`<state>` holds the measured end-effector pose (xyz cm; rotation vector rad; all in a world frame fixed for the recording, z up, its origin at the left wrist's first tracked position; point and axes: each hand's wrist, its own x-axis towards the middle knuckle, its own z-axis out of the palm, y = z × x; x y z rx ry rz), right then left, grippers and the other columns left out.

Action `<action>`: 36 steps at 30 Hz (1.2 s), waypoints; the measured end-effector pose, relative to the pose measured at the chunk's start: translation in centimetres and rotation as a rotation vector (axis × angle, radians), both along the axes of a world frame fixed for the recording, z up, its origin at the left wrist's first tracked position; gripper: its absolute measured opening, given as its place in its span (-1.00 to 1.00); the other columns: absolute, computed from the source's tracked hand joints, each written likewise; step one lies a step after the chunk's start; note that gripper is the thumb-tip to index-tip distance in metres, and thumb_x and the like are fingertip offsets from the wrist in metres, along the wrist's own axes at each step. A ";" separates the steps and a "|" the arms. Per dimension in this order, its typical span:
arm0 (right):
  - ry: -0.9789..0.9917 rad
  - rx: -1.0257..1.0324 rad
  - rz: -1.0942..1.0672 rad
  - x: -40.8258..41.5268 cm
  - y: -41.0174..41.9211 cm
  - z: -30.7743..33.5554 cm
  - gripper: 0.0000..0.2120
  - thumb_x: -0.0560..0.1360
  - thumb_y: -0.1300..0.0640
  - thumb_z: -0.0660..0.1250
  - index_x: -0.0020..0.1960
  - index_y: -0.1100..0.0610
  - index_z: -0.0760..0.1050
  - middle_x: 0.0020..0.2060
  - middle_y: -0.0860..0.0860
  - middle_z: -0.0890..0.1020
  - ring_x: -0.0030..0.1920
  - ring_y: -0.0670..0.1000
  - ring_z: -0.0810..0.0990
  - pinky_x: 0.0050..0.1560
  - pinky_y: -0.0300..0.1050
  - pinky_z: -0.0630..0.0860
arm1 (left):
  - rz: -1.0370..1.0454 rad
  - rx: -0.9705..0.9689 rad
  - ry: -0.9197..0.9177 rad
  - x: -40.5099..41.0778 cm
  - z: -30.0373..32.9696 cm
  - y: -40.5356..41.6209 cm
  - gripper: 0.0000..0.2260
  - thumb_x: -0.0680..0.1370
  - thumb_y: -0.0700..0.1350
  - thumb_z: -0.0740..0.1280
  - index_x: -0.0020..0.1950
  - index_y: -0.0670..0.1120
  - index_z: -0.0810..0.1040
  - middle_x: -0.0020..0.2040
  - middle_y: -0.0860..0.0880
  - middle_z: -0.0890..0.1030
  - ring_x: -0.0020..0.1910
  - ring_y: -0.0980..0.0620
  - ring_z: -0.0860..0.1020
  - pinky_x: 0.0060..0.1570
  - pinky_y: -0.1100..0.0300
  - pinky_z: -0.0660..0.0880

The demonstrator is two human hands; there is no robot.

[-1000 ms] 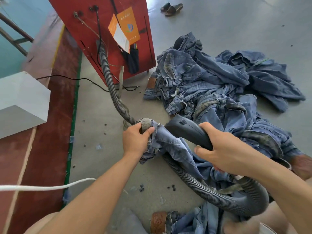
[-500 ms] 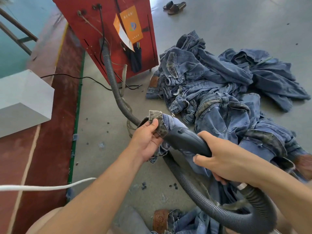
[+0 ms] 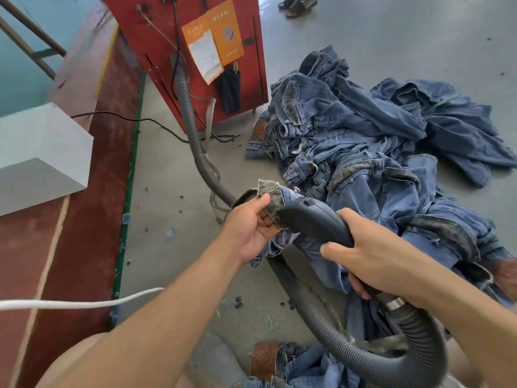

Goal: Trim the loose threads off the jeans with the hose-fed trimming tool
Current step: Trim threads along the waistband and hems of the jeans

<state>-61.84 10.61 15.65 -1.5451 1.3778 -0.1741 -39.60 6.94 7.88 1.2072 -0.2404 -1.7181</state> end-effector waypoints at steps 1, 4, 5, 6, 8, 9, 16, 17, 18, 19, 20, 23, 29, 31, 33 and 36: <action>-0.014 0.010 -0.025 0.1 -0.3 0.1 -0.85 0.58 0.05 0.33 0.03 0.00 0.35 -0.54 0.11 0.58 -0.56 0.14 0.53 -0.56 -0.15 0.44 | -0.014 -0.006 -0.001 -0.1 0.0 0.2 -0.82 0.71 -0.19 0.22 0.03 -0.21 0.59 -0.14 -0.20 0.71 -0.16 -0.11 0.72 -0.11 -0.06 0.69; -0.071 -0.003 -0.103 0.7 -1.0 0.4 -0.84 0.60 0.08 0.33 0.04 0.07 0.36 -0.51 0.18 0.58 -0.56 0.15 0.51 -0.54 -0.06 0.49 | -0.084 -0.029 -0.009 -0.4 0.1 0.5 -0.81 0.72 -0.20 0.18 0.14 -0.20 0.59 -0.04 -0.20 0.71 -0.06 -0.12 0.72 0.07 -0.13 0.66; -0.085 -0.019 -0.122 0.9 -1.2 0.4 -0.84 0.61 0.08 0.33 0.05 0.08 0.35 -0.49 0.20 0.60 -0.55 0.17 0.52 -0.50 0.02 0.52 | -0.110 -0.033 -0.014 -0.5 0.2 0.6 -0.79 0.72 -0.21 0.17 0.22 -0.22 0.58 0.01 -0.20 0.70 0.00 -0.14 0.69 0.16 -0.18 0.62; -0.091 -0.033 -0.142 1.0 -1.4 0.4 -0.84 0.61 0.07 0.33 0.06 0.08 0.35 -0.47 0.20 0.61 -0.54 0.18 0.53 -0.47 0.08 0.53 | -0.126 -0.034 -0.016 -0.8 0.4 0.8 -0.76 0.72 -0.23 0.16 0.29 -0.23 0.56 0.07 -0.22 0.68 0.06 -0.18 0.67 0.22 -0.23 0.57; -0.093 -0.040 -0.169 0.7 -1.7 0.5 -0.82 0.61 0.05 0.34 0.07 0.07 0.35 -0.45 0.21 0.61 -0.52 0.19 0.54 -0.45 0.10 0.54 | -0.119 -0.027 -0.002 -1.3 0.7 1.0 -0.75 0.72 -0.28 0.13 0.30 -0.24 0.55 0.10 -0.24 0.67 0.09 -0.21 0.65 0.18 -0.27 0.58; -0.097 -0.029 -0.174 0.2 -1.8 0.7 -0.82 0.60 0.05 0.34 0.07 0.06 0.35 -0.43 0.24 0.61 -0.52 0.19 0.53 -0.45 0.08 0.53 | -0.101 -0.025 0.013 -1.3 0.8 1.0 -0.75 0.72 -0.31 0.12 0.26 -0.22 0.56 0.08 -0.24 0.68 0.06 -0.20 0.67 0.07 -0.25 0.63; -0.083 0.140 -0.049 -1.3 -1.1 1.0 -0.84 0.59 0.09 0.37 0.04 0.08 0.39 -0.37 0.32 0.55 -0.50 0.18 0.52 -0.46 0.02 0.52 | -0.091 -0.018 0.021 -1.5 0.6 1.2 -0.71 0.67 -0.43 0.09 0.32 -0.25 0.48 0.09 -0.27 0.66 0.11 -0.23 0.65 -0.12 -0.17 0.68; -0.087 0.149 -0.061 -1.0 -1.2 0.9 -0.84 0.59 0.10 0.36 0.04 0.10 0.38 -0.36 0.32 0.54 -0.49 0.18 0.52 -0.45 0.04 0.52 | -0.099 -0.030 0.023 -1.7 0.4 1.4 -0.68 0.66 -0.45 0.09 0.33 -0.24 0.47 0.10 -0.26 0.66 0.12 -0.23 0.65 -0.10 -0.18 0.68; -0.103 0.155 -0.083 -0.7 -1.2 0.7 -0.84 0.59 0.10 0.36 0.04 0.11 0.38 -0.36 0.28 0.53 -0.49 0.18 0.51 -0.44 0.05 0.53 | -0.101 -0.043 0.030 -1.7 0.3 1.4 -0.66 0.65 -0.47 0.08 0.32 -0.22 0.48 0.12 -0.25 0.66 0.13 -0.23 0.65 -0.07 -0.19 0.67; -0.125 0.154 -0.107 -0.4 -1.3 0.4 -0.84 0.59 0.10 0.36 0.03 0.11 0.38 -0.37 0.21 0.53 -0.49 0.16 0.51 -0.45 0.04 0.54 | -0.098 -0.055 0.041 -1.6 0.2 1.3 -0.65 0.65 -0.48 0.08 0.29 -0.20 0.49 0.13 -0.25 0.66 0.13 -0.23 0.65 -0.05 -0.21 0.67; -0.147 0.144 -0.128 -0.1 -1.3 0.2 -0.84 0.60 0.10 0.36 0.03 0.12 0.39 -0.38 0.16 0.52 -0.50 0.15 0.50 -0.46 0.03 0.54 | -0.092 -0.068 0.049 -1.3 0.1 1.1 -0.65 0.64 -0.48 0.07 0.27 -0.19 0.50 0.12 -0.25 0.66 0.13 -0.22 0.65 -0.03 -0.22 0.67; -0.176 0.077 -0.173 0.6 -1.4 -0.1 -0.84 0.59 0.10 0.35 0.04 0.11 0.38 -0.39 0.18 0.53 -0.50 0.17 0.51 -0.45 0.10 0.52 | -0.123 -0.095 0.063 -0.7 0.4 0.9 -0.63 0.63 -0.50 0.07 0.32 -0.22 0.48 0.10 -0.26 0.65 0.12 -0.24 0.64 -0.01 -0.23 0.66; -0.260 0.118 -0.268 -0.4 -2.9 1.0 -0.82 0.60 0.11 0.38 0.05 0.12 0.37 -0.34 0.13 0.51 -0.46 0.13 0.49 -0.44 0.02 0.55 | -0.244 -0.114 0.004 -2.3 0.4 2.2 -0.58 0.58 -0.55 0.09 0.41 -0.33 0.40 0.16 -0.33 0.59 0.15 -0.29 0.59 0.12 -0.35 0.57; -0.244 0.163 -0.207 -1.4 -2.6 1.5 -0.80 0.59 0.11 0.39 0.04 0.14 0.38 -0.39 0.12 0.52 -0.49 0.11 0.49 -0.46 -0.01 0.54 | -0.224 -0.143 -0.054 -2.2 0.2 1.7 -0.57 0.57 -0.57 0.10 0.38 -0.30 0.43 0.11 -0.30 0.59 0.08 -0.24 0.60 0.12 -0.35 0.56; -0.213 0.221 -0.141 -2.1 -2.0 1.9 -0.79 0.58 0.09 0.41 0.03 0.15 0.39 -0.43 0.07 0.53 -0.50 0.11 0.50 -0.47 -0.02 0.54 | -0.226 -0.196 -0.170 -1.9 -0.1 1.4 -0.60 0.57 -0.56 0.14 0.26 -0.20 0.53 0.02 -0.20 0.66 0.01 -0.15 0.66 0.09 -0.27 0.62; -0.236 0.319 -0.158 -2.1 -1.9 1.9 -0.78 0.59 0.11 0.41 0.03 0.17 0.39 -0.38 0.07 0.53 -0.48 0.09 0.49 -0.46 -0.04 0.53 | -0.302 -0.318 -0.425 -1.8 -0.6 1.7 -0.59 0.59 -0.53 0.18 0.16 -0.08 0.60 -0.02 -0.08 0.71 0.02 -0.05 0.68 0.08 -0.06 0.66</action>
